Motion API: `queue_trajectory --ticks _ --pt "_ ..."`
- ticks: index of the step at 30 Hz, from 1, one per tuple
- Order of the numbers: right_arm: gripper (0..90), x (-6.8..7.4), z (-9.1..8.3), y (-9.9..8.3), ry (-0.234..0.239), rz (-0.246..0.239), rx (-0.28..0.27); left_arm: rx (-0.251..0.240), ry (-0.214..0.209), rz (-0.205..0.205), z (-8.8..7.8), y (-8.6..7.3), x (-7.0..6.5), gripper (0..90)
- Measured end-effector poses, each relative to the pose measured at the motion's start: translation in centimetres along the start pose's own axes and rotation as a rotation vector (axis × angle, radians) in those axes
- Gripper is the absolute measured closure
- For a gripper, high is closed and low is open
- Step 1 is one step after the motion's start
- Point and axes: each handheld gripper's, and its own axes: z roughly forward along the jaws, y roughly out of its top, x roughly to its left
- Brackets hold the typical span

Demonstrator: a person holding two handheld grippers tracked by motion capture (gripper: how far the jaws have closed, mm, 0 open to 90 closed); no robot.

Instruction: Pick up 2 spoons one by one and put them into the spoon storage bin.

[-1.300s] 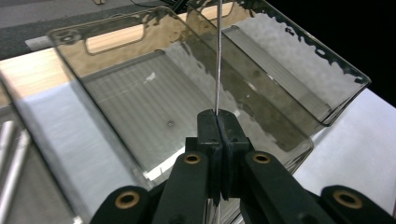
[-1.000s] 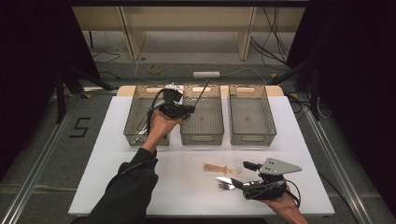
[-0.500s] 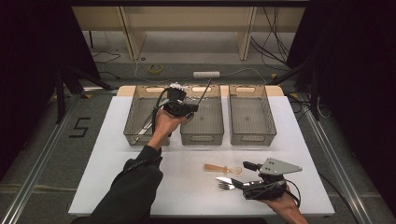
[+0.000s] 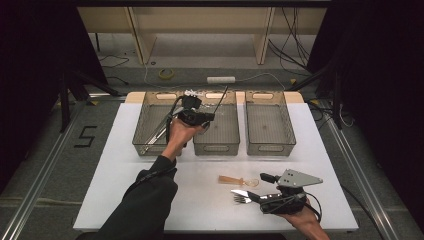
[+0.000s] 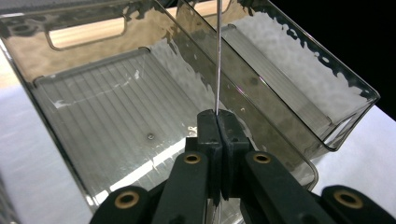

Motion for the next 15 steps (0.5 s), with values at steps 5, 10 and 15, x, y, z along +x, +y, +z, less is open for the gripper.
queue_trajectory --ticks 5,10,15 --pt "25.6 0.0 -0.1 0.0 -0.002 -0.001 -0.001 0.016 0.003 0.006 0.7 -0.1 -0.2 88.6" --pt "25.6 0.0 -0.1 0.0 -0.002 -0.001 -0.002 0.022 0.005 -0.001 1.1 -0.4 -0.2 88.5" --pt "25.6 0.0 -0.1 0.0 -0.002 -0.002 0.0 0.034 0.007 -0.003 1.5 -0.7 -0.1 88.4"
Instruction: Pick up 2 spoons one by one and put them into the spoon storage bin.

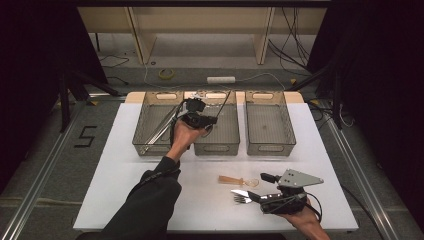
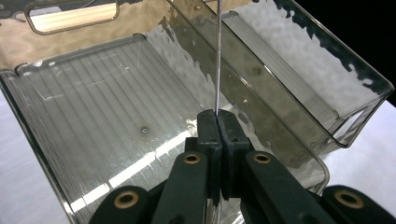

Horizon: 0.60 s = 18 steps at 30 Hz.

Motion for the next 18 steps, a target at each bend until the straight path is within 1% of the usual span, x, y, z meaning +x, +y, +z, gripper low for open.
queue_trajectory --ticks 16,18 --pt "25.6 0.03 -0.02 0.01 0.0 -0.001 0.001 0.033 0.021 -0.019 0.67 -0.48 0.23 87.4" --pt "25.6 0.03 -0.03 0.03 0.0 -0.002 -0.001 0.036 0.015 -0.023 0.62 -0.48 0.19 84.6"
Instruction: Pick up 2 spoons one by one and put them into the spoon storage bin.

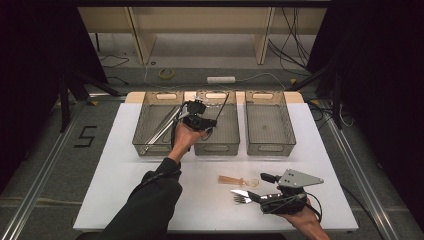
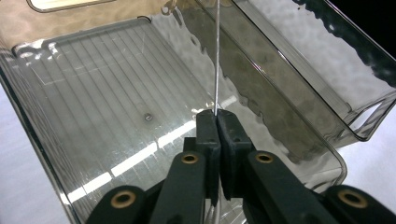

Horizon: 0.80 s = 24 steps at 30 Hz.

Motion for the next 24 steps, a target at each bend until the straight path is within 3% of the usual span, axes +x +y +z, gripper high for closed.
queue_trajectory --ticks 5,10,12,24 --pt "25.6 0.0 0.0 0.0 -0.001 0.001 0.001 -0.016 -0.001 0.014 -0.8 0.0 -0.2 74.1" --pt "25.6 0.0 0.0 0.0 -0.002 0.001 -0.001 0.001 -0.061 0.043 -2.0 -0.3 -0.8 57.5" --pt "25.6 0.0 0.0 0.0 -0.003 0.0 0.0 -0.001 -0.095 0.066 -2.4 -0.7 -1.0 51.5" --pt "25.6 -0.2 0.0 0.0 -0.01 0.009 0.0 0.043 -0.145 0.201 -3.9 -3.7 -2.9 35.5"
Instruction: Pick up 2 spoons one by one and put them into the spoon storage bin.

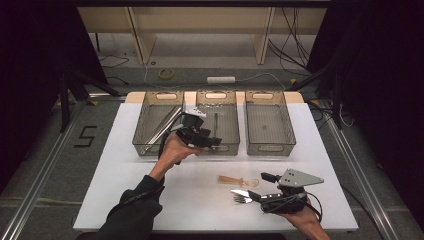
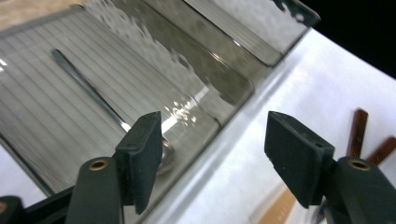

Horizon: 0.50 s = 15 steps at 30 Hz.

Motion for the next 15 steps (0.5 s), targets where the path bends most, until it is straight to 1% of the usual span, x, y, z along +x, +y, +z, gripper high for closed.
queue_trajectory --ticks 2,4,5,8,11,13,15 --pt "25.6 0.0 -0.1 0.0 -0.004 -0.002 -0.004 0.008 0.0 0.034 0.0 -0.3 -0.6 34.4" --pt "25.6 -0.1 -0.2 0.1 -0.006 -0.001 -0.011 0.017 -0.005 0.06 0.0 -0.6 -1.1 32.9" --pt "25.6 -0.1 -0.3 0.1 -0.006 0.0 -0.012 0.023 -0.001 0.07 -0.1 -0.7 -1.3 32.2" --pt "25.6 -0.2 -0.3 0.0 -0.01 0.001 -0.01 0.024 -0.011 0.078 -0.2 -0.9 -1.7 31.5" --pt "25.6 -0.3 -0.5 0.0 -0.01 0.004 -0.016 0.031 -0.019 0.097 -0.2 -1.2 -2.1 30.3" --pt "25.6 -0.3 -0.5 0.0 -0.013 0.008 -0.017 0.031 -0.023 0.1 -0.1 -1.2 -2.4 29.6" --pt "25.6 -0.4 -0.5 0.0 -0.014 0.008 -0.018 0.033 -0.036 0.112 0.1 -1.4 -2.8 29.1"
